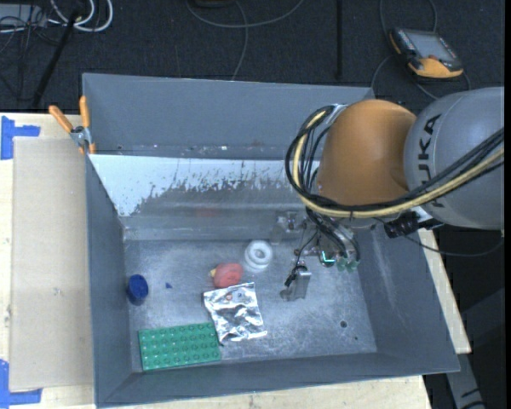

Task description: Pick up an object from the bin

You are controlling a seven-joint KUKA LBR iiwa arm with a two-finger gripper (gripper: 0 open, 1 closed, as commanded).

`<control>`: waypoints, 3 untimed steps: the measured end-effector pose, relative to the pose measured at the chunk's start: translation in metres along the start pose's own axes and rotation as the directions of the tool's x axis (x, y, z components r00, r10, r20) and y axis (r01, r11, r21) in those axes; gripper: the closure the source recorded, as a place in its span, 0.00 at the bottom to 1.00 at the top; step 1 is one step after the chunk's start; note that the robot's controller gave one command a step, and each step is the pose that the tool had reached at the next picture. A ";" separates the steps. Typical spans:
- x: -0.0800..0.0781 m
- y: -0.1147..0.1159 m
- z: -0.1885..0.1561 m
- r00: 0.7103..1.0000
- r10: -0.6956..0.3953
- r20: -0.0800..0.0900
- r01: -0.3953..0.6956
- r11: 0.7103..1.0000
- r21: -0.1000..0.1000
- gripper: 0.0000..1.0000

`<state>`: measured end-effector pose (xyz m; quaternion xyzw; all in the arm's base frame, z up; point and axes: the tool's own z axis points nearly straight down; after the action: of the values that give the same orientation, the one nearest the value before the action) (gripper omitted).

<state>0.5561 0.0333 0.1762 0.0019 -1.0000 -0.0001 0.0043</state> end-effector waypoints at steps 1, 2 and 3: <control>-0.067 0.009 0.110 0.987 0.158 0.005 -0.158 0.987 -0.001 0.00; -0.067 -0.004 0.074 0.993 0.121 0.013 -0.121 0.993 0.000 0.00; -0.063 -0.001 0.076 0.929 0.371 0.007 -0.371 0.929 -0.003 0.00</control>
Offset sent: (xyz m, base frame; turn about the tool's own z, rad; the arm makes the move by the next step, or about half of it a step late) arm 0.0665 0.0088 -0.1062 0.1595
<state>0.6187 0.0323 0.0996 -0.1868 -0.9824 -0.0001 0.0004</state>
